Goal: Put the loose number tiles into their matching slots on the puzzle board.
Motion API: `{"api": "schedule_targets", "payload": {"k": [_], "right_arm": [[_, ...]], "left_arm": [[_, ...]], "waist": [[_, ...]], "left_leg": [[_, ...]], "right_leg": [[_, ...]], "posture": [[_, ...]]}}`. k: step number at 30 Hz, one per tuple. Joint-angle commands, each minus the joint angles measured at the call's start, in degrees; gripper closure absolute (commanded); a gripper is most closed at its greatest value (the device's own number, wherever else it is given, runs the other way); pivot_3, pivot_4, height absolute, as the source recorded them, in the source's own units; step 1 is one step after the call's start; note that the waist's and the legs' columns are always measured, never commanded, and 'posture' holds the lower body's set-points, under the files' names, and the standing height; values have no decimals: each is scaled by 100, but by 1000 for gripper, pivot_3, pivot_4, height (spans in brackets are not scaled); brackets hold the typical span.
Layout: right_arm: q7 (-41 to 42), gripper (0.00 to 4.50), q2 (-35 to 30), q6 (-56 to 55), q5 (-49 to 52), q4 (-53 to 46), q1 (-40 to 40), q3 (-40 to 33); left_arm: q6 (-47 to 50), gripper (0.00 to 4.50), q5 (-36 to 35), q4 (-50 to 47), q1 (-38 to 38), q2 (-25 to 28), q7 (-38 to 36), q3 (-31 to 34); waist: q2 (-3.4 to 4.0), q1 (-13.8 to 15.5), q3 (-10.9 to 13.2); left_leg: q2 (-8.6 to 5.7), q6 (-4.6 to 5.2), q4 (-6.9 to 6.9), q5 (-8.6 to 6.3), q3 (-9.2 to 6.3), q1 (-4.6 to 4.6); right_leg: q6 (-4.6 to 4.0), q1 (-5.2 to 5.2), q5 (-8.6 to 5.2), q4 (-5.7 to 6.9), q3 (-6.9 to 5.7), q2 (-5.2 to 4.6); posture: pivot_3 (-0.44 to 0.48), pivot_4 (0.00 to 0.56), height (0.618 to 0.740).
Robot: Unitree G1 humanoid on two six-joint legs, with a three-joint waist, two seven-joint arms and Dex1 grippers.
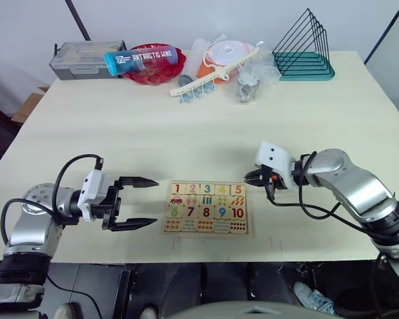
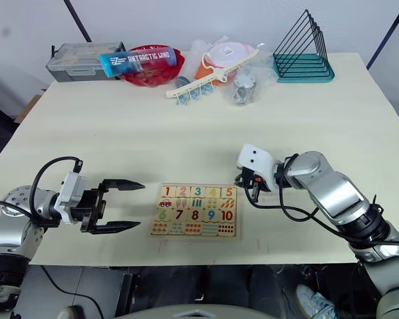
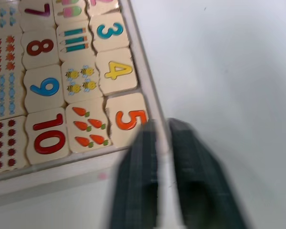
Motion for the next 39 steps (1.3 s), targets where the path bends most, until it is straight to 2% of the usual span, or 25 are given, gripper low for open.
{"api": "schedule_targets", "payload": {"k": [1, 8, 15, 39], "right_arm": [[-81, 4447, 30, -604, -117, 184, 168, -335], [-120, 4447, 199, -1747, -309, 676, 692, -541], [-117, 4447, 351, -2116, -306, 807, 916, -625], [55, 4447, 565, -2213, -628, 920, 1080, -521]], "left_arm": [[-82, 0, -31, -13, -61, 33, -205, 41], [-74, 0, -13, -5, -77, 25, -205, 54], [-91, 0, -18, 3, -58, 36, -205, 76], [-84, 0, -8, -12, -39, 47, -205, 116]], "waist": [[0, 0, 0], [0, 5, 0], [0, 4, 0], [0, 6, 0]], "left_leg": [[0, 0, 0, 0, 0, 0], [-2, 0, 0, 0, 1, 0], [-1, 0, 0, 0, 2, 2], [-3, 0, 0, 0, 1, 3]], "right_leg": [[0, 0, 0, 0, 0, 0], [0, 1, 0, 0, 1, 1], [0, 1, 0, 2, 1, 2], [0, 2, 0, 2, 1, 3]], "posture": [[0, 150, 740], [0, 150, 740], [0, 150, 740], [0, 150, 740]]}}
